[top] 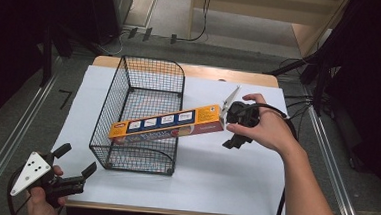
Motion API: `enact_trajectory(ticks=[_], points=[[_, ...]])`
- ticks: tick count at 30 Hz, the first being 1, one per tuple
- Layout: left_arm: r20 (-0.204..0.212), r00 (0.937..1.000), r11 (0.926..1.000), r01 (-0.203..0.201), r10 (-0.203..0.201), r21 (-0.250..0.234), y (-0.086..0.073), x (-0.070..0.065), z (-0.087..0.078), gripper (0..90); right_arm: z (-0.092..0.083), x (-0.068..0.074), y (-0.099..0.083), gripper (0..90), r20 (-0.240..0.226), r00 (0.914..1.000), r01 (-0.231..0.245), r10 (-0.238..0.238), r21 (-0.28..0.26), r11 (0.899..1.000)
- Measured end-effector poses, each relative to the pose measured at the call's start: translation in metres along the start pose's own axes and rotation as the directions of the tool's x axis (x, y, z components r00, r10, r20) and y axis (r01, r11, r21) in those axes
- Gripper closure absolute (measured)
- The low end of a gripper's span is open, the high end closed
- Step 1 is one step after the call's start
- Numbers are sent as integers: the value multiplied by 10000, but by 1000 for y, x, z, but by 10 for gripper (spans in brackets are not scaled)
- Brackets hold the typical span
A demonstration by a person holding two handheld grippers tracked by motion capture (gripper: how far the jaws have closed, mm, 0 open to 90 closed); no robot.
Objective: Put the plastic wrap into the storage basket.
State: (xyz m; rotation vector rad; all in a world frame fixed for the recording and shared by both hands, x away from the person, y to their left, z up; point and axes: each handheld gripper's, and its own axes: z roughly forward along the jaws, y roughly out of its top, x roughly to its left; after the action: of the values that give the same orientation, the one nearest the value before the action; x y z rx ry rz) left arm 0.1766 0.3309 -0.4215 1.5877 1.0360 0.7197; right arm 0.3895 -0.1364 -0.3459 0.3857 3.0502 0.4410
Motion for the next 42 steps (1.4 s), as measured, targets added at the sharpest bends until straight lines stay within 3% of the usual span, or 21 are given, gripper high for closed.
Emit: enact_trajectory(ticks=[14,22,31,38,40,41,42], points=[[19,10000,10000,-39,39,34,0,-2,1,15,17,7,-56,132,-1,9965,-831,833,-552,9950],[19,10000,10000,-71,71,43,0,-2,1,15,27,20,-84,131,156,9890,-1447,1470,-1018,9842],[6,9999,9999,-101,101,63,0,-3,1,15,45,36,-123,130,-83,9675,-2503,2529,-1780,9517],[-13,10000,9999,-62,62,110,-1,-3,2,15,54,49,-156,130,-238,9479,-3138,3175,-2399,9187],[-9,10000,9999,-62,62,126,-1,-4,2,15,55,52,-164,130,-204,9422,-3275,3344,-2667,9064],[5,10000,9999,-76,76,96,0,-4,1,15,55,55,-170,130,-193,9344,-3461,3557,-2859,8936],[5,10000,9999,-76,76,96,0,-4,1,15,55,55,-170,130,-193,9344,-3461,3557,-2859,8936]])
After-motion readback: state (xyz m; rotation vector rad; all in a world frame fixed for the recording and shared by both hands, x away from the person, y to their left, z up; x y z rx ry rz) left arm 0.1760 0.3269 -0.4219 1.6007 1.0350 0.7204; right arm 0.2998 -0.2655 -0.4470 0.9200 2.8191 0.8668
